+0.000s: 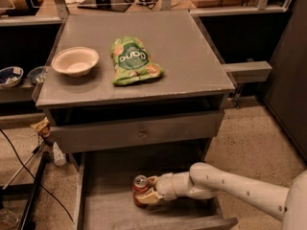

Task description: Pick coke can from middle drawer and place on counter

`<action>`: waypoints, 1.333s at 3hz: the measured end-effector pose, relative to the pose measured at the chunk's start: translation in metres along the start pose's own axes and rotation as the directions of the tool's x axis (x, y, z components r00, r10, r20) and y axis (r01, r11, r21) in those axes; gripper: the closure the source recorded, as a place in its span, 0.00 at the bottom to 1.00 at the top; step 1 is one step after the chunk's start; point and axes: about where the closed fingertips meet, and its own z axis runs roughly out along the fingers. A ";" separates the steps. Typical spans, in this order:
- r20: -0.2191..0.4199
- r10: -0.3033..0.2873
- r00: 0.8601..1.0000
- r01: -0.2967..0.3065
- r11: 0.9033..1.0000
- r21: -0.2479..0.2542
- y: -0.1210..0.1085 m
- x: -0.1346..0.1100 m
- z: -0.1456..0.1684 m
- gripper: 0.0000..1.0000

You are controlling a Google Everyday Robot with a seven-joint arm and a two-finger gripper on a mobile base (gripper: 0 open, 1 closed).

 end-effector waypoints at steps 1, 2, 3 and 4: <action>0.000 0.000 1.000 0.000 1.000 0.000 0.000 0.000 0.000 0.94; 0.000 0.000 1.000 0.000 1.000 0.000 0.000 0.000 0.000 1.00; 0.002 -0.002 1.000 0.002 1.000 0.004 0.001 -0.002 0.001 1.00; 0.023 -0.038 0.999 0.036 0.998 0.045 0.002 -0.018 -0.006 1.00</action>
Offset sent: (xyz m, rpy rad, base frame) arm 0.0000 0.0000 0.0000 0.0000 0.0000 0.0000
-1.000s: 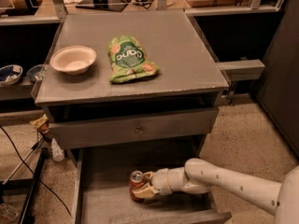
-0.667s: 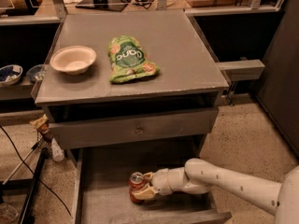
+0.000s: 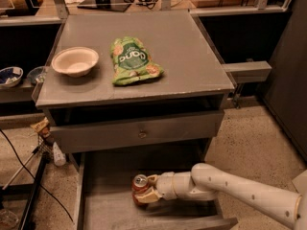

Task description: Pick coke can from middle drawer and place on counter

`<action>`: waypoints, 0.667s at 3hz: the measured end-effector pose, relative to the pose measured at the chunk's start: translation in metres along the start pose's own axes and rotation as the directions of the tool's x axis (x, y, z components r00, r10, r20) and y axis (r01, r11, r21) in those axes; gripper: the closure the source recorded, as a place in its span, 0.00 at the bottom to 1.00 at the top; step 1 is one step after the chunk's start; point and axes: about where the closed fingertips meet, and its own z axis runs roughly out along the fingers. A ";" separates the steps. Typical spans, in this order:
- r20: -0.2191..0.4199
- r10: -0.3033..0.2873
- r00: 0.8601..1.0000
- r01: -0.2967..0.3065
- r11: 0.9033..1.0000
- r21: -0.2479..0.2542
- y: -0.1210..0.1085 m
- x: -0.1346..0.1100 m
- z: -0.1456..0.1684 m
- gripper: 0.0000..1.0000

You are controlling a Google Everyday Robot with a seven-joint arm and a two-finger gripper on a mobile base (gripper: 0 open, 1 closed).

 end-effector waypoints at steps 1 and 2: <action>0.020 -0.060 0.998 0.059 0.996 0.067 0.001 -0.025 -0.013 1.00; 0.023 -0.106 0.994 0.103 0.987 0.127 0.002 -0.042 -0.025 1.00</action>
Offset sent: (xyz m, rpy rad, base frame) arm 0.0109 -0.0162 0.0739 -0.0345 -0.2310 -0.1246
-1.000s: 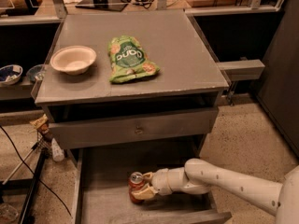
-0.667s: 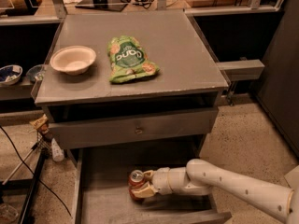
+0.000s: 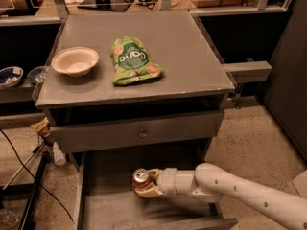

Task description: Pick coke can from middle drawer and place on counter

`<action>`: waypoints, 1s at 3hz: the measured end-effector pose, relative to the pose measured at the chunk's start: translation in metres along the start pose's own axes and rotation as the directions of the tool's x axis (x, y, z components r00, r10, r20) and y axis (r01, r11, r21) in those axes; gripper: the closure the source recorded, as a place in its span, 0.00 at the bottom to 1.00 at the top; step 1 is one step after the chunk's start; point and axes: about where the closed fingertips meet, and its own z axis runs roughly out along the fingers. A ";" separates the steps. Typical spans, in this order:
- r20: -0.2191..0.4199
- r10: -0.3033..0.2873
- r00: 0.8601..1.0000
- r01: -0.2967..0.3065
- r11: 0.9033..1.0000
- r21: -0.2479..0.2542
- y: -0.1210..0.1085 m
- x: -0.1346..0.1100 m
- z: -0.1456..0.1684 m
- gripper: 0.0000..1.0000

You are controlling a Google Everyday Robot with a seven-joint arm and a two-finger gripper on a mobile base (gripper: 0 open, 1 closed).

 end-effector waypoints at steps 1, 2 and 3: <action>0.001 0.000 1.000 0.000 1.000 0.004 0.000 -0.001 0.000 1.00; -0.018 -0.003 1.000 0.003 1.000 -0.004 -0.006 -0.006 -0.005 1.00; -0.097 0.026 0.995 -0.023 0.999 0.039 -0.036 -0.025 -0.064 1.00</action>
Offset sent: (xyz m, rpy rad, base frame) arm 0.0154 -0.0143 0.0186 -0.0499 0.0117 0.0160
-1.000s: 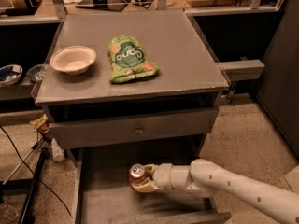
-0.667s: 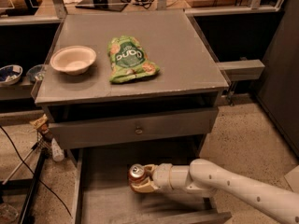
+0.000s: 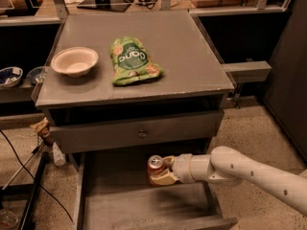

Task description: Pick coke can from middle drawer and place on counter

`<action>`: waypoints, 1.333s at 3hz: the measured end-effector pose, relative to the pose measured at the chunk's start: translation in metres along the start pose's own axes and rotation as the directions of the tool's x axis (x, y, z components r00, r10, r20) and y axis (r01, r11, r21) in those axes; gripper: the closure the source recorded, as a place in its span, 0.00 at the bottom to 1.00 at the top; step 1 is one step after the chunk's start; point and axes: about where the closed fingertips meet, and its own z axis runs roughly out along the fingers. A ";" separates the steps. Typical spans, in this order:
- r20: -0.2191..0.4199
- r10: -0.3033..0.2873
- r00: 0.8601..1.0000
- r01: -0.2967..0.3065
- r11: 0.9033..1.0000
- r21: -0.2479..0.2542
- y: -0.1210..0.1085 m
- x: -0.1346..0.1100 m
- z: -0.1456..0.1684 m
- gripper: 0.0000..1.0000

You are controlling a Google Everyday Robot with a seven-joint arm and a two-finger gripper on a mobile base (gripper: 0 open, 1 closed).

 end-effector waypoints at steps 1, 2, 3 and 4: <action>-0.001 -0.001 1.000 0.001 1.000 0.000 0.000 0.000 -0.001 1.00; 0.009 -0.006 1.000 0.006 0.999 0.037 -0.004 -0.008 -0.013 1.00; 0.009 -0.001 1.000 0.000 0.996 0.084 -0.007 -0.016 -0.041 1.00; 0.003 -0.008 1.000 0.008 0.991 0.135 -0.012 -0.025 -0.067 1.00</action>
Offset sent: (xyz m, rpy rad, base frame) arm 0.0079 -0.0282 0.0363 -0.0001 -0.0704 -0.0889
